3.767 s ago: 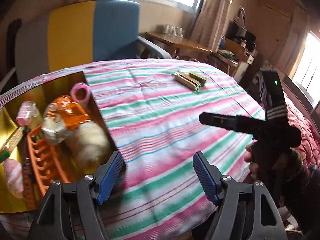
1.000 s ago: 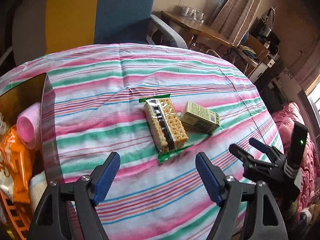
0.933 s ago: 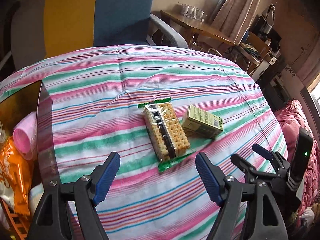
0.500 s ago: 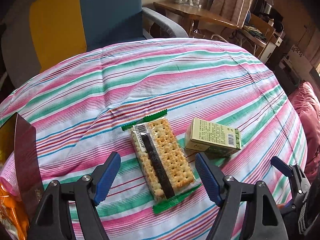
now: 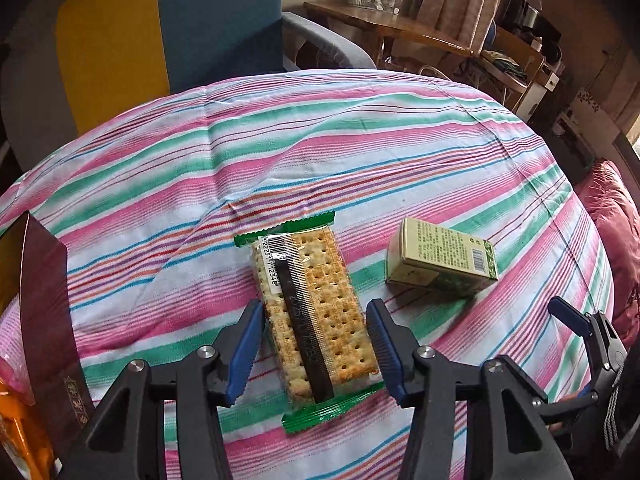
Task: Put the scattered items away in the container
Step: 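Grasp the green-wrapped cracker packet with the left gripper, then hold the cracker packet in the left gripper while the right gripper grasps the cream-green box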
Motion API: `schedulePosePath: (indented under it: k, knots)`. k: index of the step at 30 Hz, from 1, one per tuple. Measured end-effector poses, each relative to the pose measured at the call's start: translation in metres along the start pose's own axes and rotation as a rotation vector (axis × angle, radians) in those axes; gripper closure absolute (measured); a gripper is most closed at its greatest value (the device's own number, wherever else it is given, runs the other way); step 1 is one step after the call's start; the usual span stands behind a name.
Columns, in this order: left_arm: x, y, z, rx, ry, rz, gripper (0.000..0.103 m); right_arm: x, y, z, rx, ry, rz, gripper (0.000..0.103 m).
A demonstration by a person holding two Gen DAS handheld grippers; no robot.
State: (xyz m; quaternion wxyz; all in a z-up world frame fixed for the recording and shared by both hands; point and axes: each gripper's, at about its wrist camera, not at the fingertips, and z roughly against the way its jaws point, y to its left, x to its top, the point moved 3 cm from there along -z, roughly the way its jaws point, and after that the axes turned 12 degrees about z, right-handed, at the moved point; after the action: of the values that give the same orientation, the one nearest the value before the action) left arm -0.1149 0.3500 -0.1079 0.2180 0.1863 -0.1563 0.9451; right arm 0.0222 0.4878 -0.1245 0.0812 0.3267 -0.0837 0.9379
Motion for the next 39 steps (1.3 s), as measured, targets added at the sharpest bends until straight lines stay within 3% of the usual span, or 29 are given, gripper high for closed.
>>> schedulePosePath:
  k: [11, 17, 26, 32, 33, 36, 39]
  knots:
    - [-0.067, 0.023, 0.039, -0.12, 0.041, 0.064, 0.047, 0.0, 0.0, 0.0, -0.006, 0.003, 0.005, 0.0]
    - [-0.065, 0.026, 0.047, -0.11, 0.015, 0.094, 0.041, 0.003, 0.001, 0.001, -0.001, 0.021, 0.03, 0.0]
    - [-0.059, 0.017, 0.033, -0.079, 0.026, 0.039, 0.039, 0.064, 0.026, 0.001, 0.098, -0.021, 0.217, 0.002]
    - [-0.056, 0.016, 0.025, -0.063, 0.025, 0.013, 0.039, 0.093, 0.045, -0.034, 0.155, 0.07, 0.34, 0.003]
    - [-0.055, 0.015, 0.024, -0.063, 0.026, 0.009, 0.039, 0.094, 0.048, -0.04, 0.159, 0.088, 0.356, 0.006]
    - [-0.054, 0.015, 0.023, -0.067, 0.028, 0.003, 0.04, 0.091, 0.052, -0.051, 0.197, 0.149, 0.366, 0.051]
    - [-0.056, 0.016, 0.025, -0.065, 0.021, -0.006, 0.043, 0.085, 0.054, -0.044, 0.203, 0.15, 0.359, 0.061]
